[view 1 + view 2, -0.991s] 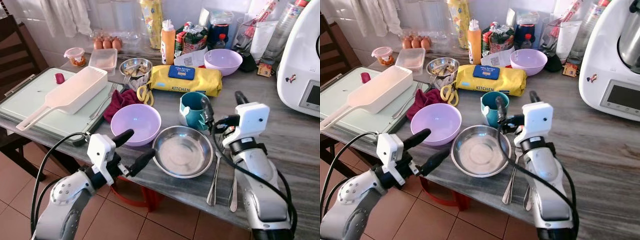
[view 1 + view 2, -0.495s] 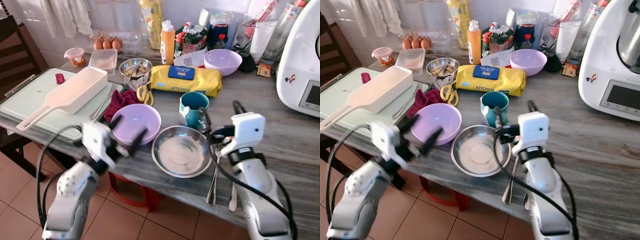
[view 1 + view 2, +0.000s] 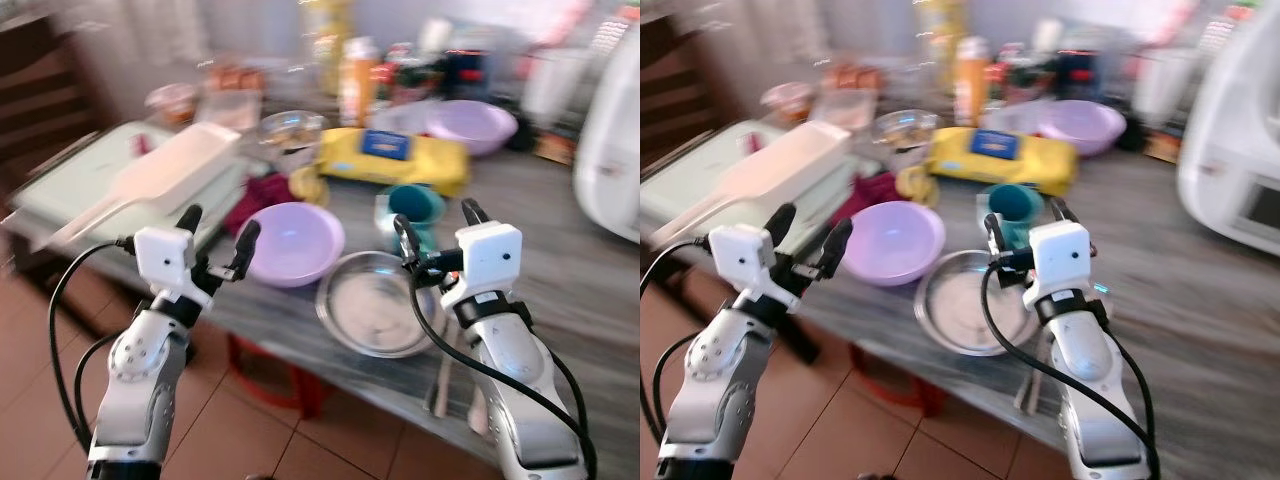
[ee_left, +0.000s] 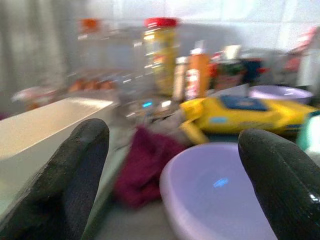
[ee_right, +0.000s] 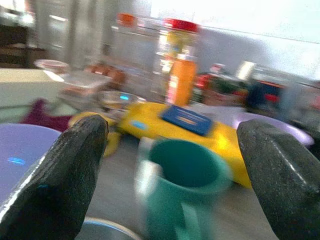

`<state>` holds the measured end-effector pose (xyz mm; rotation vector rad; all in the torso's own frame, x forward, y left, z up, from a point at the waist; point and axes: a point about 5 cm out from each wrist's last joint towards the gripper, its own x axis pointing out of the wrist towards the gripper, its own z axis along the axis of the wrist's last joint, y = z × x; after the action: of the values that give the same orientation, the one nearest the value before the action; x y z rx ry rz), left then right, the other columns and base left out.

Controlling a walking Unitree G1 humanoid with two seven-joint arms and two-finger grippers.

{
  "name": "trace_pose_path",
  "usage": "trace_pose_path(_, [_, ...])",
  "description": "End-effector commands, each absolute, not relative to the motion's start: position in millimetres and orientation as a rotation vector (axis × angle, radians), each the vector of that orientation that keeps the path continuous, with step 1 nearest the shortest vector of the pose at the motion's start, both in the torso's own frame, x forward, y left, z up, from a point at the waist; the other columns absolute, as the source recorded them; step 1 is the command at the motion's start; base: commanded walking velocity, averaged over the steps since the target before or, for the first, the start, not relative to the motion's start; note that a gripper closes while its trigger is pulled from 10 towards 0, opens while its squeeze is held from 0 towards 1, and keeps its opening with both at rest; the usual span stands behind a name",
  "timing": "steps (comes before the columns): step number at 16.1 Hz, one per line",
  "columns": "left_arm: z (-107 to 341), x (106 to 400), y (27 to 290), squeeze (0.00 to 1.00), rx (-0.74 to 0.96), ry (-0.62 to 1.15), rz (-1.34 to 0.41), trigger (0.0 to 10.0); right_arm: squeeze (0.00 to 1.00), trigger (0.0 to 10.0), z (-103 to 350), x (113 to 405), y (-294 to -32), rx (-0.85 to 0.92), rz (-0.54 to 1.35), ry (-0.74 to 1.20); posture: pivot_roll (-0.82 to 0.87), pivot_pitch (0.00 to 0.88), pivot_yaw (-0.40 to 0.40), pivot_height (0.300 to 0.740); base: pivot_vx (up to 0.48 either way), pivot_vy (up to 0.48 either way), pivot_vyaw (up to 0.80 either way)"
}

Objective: Setting the table

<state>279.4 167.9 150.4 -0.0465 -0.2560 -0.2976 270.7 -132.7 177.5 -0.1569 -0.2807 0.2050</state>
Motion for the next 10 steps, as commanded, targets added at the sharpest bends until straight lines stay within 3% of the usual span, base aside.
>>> trace_pose_path(1, [147.5,277.9,170.1,0.0,-0.034,-0.25,-0.271,10.0,0.0,10.0,181.6,269.4,-126.4,-0.157,0.232,-0.298,-0.01,0.048,0.042,0.74,0.0,0.0,0.8])
trace_pose_path(10, [148.1,281.4,174.6,0.0,0.028,-0.258,-0.17,10.0,0.0,10.0,177.3,267.5,-116.9,-0.157,0.276,-0.297,0.01,0.057,0.057,0.74,0.0,0.0,0.8])
